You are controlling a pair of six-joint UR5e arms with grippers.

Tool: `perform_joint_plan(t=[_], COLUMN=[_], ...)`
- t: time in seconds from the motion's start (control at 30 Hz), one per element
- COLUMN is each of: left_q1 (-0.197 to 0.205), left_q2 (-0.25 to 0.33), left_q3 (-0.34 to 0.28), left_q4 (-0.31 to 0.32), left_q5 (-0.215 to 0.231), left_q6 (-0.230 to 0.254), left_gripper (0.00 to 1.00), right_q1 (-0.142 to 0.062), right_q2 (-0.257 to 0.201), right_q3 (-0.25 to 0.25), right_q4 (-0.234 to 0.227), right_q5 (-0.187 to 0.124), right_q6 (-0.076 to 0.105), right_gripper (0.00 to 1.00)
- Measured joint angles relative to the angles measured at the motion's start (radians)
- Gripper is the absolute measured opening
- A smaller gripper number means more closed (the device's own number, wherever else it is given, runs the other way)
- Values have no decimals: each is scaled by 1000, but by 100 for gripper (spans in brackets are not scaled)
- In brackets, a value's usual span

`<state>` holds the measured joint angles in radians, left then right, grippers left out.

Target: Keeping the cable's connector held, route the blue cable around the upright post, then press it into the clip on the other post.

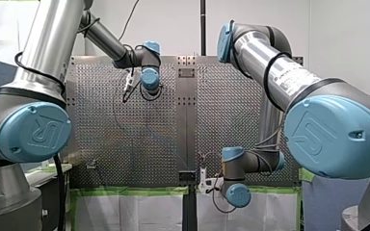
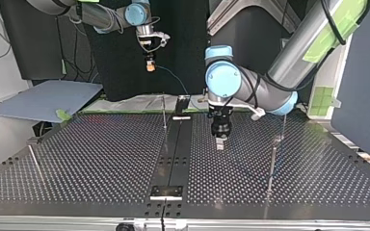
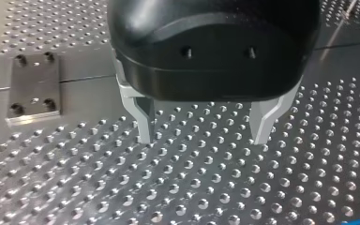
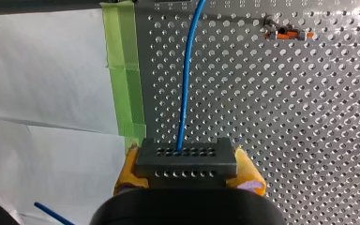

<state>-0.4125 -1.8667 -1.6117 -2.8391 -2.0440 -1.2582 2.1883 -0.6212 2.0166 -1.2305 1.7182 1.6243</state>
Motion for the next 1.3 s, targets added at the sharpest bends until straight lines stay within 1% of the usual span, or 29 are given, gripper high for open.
perform_joint_plan(t=[0.1,0.23,0.3,0.43,0.67,0.77,0.93,1.0,1.1,1.17,1.3], left_q1=[-1,6,11,16,6,9,18,23,30,34,39], left_q2=[-24,-59,-70,-81,-122,-128,-129,-130,-130,-133,-161], left_q3=[0,0,0,4,57,75,86,87,87,87,95], left_q4=[21,33,38,44,31,29,39,43,47,50,51], left_q5=[-17,-46,-57,-66,-93,-104,-143,-156,-164,-161,-146], left_q6=[28,66,87,127,199,232,287,303,313,315,318], left_gripper=[100,100,100,100,100,100,100,100,100,100,100], right_q1=[0,0,0,0,0,0,0,0,0,0,0], right_q2=[0,0,0,0,0,0,0,0,0,0,0], right_q3=[0,0,0,0,0,0,0,0,0,0,0], right_q4=[0,0,0,0,-4,-5,-6,-6,-6,-6,-6], right_q5=[-6,-9,-9,-9,-23,-25,-26,-26,-26,-26,-26], right_q6=[0,0,0,1,5,5,5,5,5,5,5], right_gripper=[0,0,0,0,0,0,0,0,0,0,0])
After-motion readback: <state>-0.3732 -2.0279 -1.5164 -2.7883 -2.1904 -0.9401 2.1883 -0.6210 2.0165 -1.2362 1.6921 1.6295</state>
